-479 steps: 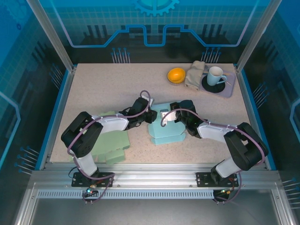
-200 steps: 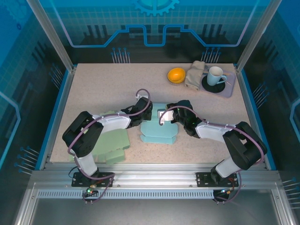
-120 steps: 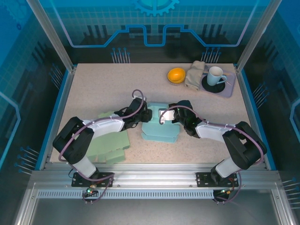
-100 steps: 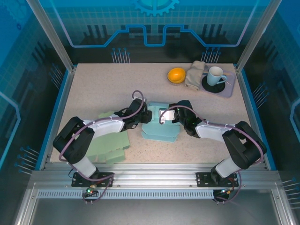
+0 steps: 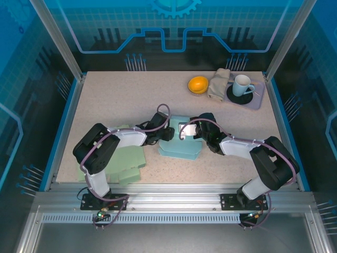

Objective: Fold the paper box

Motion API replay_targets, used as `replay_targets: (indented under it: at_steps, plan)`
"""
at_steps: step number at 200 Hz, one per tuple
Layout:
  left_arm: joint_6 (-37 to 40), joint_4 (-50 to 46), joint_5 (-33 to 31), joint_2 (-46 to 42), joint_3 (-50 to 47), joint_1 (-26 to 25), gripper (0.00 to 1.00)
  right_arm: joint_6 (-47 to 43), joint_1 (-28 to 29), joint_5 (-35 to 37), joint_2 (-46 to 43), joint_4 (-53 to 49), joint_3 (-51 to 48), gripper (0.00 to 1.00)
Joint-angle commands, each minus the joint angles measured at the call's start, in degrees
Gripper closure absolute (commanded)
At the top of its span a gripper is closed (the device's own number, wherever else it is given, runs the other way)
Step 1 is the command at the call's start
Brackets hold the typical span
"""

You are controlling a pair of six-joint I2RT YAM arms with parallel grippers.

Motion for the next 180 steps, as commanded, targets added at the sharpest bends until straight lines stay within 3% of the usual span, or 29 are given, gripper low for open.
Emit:
replay_targets:
  at_steps: [1,38,81,111,141,180]
  plan:
    - [0.6,0.2,-3.6,1.3,1.5,0.3,0.57,-1.1,-0.2,-2.4,1.5,-6.8,-1.6,1.0]
    - [-4.9,-11.9,-18.4,4.0,5.8,-0.1,0.84,-2.0,0.0,1.0,3.4,-5.1,-1.5,1.0]
    - [-8.1,-14.9,-23.5,3.4,4.2,0.0,0.9,-1.8,0.0,2.2,3.5,-4.6,-1.4,1.0]
    - [-5.8,-12.6,-18.8,2.2,3.1,0.0,0.87,-1.2,0.2,2.2,3.3,-4.9,-1.4,1.0]
    - [-3.4,-9.0,-10.0,-0.3,2.1,0.0,0.74,-0.7,0.4,2.2,3.1,-5.7,-1.2,1.0]
    - [-3.0,-10.2,-6.5,-3.9,2.4,0.3,0.6,-0.3,0.6,2.0,3.1,-6.6,-1.0,1.0]
